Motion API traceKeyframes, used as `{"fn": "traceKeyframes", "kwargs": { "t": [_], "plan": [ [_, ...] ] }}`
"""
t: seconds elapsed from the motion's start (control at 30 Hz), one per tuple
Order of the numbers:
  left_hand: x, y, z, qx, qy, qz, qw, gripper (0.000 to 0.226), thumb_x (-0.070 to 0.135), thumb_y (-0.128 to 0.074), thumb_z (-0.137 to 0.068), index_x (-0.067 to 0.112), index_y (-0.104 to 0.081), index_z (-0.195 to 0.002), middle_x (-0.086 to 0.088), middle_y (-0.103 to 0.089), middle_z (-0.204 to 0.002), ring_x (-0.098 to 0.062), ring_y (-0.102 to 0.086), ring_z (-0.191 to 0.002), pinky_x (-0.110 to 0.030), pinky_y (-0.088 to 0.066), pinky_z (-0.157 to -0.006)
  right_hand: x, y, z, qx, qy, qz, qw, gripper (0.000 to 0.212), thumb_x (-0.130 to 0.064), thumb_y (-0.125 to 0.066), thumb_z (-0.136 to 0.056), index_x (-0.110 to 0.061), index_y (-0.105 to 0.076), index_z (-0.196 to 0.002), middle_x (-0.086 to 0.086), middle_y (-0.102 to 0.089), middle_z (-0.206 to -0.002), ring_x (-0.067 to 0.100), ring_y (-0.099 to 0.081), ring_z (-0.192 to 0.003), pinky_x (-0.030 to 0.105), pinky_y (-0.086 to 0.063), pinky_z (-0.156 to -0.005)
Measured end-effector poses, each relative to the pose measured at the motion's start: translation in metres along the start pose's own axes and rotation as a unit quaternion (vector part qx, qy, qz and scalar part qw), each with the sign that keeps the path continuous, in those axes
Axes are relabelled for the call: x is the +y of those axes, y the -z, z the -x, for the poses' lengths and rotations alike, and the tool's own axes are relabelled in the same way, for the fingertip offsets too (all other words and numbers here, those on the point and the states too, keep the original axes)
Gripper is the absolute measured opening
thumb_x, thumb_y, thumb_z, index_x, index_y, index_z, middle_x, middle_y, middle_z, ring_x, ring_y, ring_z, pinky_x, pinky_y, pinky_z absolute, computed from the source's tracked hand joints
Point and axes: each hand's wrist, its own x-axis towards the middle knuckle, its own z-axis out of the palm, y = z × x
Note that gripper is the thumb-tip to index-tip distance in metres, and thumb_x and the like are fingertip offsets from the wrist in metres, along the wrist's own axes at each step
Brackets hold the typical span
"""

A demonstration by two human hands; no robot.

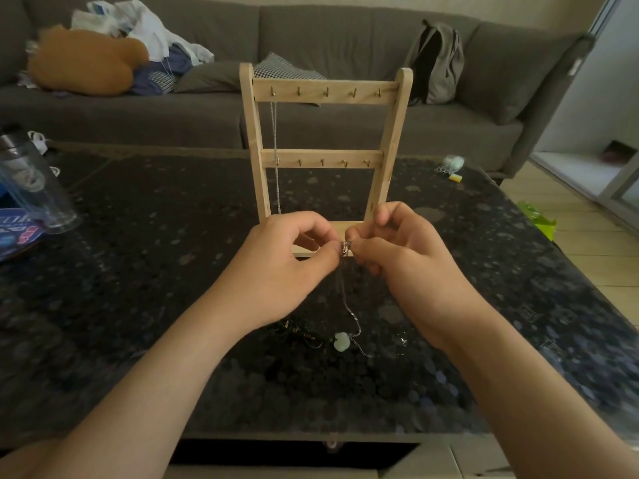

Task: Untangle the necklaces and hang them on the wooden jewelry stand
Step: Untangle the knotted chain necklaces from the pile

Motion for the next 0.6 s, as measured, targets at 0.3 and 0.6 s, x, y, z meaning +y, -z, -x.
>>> {"fn": "traceKeyframes", "kwargs": {
  "t": [0.3,0.6],
  "plan": [
    [0.0056,-0.0015,0.003,-0.044,-0.042,-0.089,0.994,0.007,0.026,-0.058,-0.103,0.031,-0.059,-0.097,0.011,-0.061,-0.096,-0.007,-0.061,-0.091,-0.027,-0.051,-0.083,0.0028,0.0027,-0.0015,-0.033,-0.076,-0.029,0.996,0.022,-0.014,-0.068,-0.081,-0.021,-0.053,-0.096,0.011,-0.059,-0.093,0.02,-0.054,-0.083,0.038,-0.042,-0.075],
    [0.0075,0.0016,0.0023,0.033,0.009,0.03,0.999,0.023,0.009,-0.064,-0.095,0.02,-0.052,-0.08,-0.002,-0.072,-0.083,-0.015,-0.073,-0.077,-0.036,-0.059,-0.072,0.001,0.0039,-0.0026,-0.051,-0.05,-0.084,0.994,0.022,-0.008,-0.067,-0.085,-0.021,-0.051,-0.093,0.007,-0.062,-0.089,0.016,-0.054,-0.079,0.034,-0.038,-0.072]
  ]
}}
